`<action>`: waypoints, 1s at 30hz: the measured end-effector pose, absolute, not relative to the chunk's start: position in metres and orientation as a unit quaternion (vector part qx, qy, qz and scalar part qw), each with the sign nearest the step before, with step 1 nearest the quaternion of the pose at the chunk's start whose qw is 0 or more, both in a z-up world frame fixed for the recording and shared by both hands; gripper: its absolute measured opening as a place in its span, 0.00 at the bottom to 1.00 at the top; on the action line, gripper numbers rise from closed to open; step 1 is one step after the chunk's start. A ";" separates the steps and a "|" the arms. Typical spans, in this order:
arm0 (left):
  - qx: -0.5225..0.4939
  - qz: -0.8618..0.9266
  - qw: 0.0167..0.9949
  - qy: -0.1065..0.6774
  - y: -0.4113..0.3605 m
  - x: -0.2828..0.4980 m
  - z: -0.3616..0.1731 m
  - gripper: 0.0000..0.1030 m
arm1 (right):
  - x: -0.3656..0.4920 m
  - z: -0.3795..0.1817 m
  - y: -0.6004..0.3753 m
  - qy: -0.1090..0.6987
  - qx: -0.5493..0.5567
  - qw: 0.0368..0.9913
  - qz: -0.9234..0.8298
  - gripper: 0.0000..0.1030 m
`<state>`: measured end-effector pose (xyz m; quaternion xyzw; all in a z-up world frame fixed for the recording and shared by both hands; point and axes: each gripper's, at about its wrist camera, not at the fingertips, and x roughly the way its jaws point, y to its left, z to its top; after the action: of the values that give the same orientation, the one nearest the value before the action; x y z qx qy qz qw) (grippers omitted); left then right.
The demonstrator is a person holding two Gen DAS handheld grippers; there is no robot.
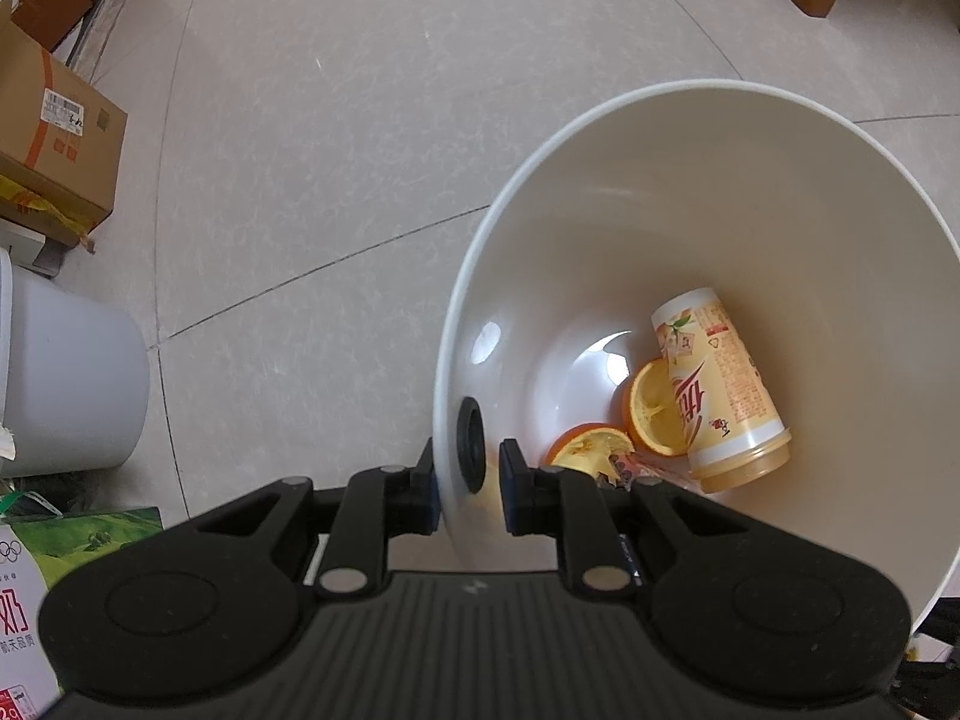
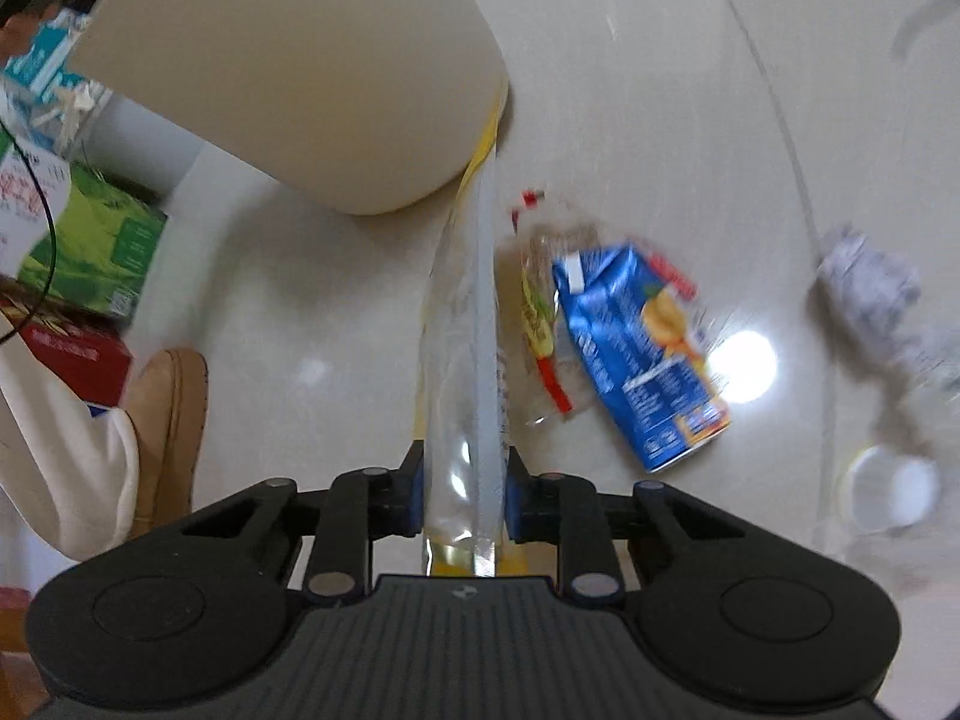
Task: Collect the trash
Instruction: 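Lift the yellow bag over the bin and release it with the right tool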
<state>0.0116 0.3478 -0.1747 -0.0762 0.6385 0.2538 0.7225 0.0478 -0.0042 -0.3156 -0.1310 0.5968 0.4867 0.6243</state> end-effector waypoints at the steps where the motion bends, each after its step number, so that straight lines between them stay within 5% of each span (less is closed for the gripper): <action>1: -0.075 0.254 0.723 0.639 0.348 0.011 -0.174 0.16 | 0.048 -0.305 -0.003 0.590 -0.142 0.631 0.484 0.26; 17: -0.089 0.244 0.727 0.636 0.352 0.009 -0.171 0.16 | 0.057 -0.123 0.022 0.500 -0.272 0.673 0.472 0.24; 30: -0.124 0.237 0.728 0.631 0.359 0.005 -0.168 0.16 | 0.074 0.003 0.110 0.407 -0.243 0.710 0.520 0.24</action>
<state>0.0054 0.3588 -0.1680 -0.1236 0.6306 0.2373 0.7285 0.0741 0.1100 0.0033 -0.2428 0.4074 0.5204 0.7101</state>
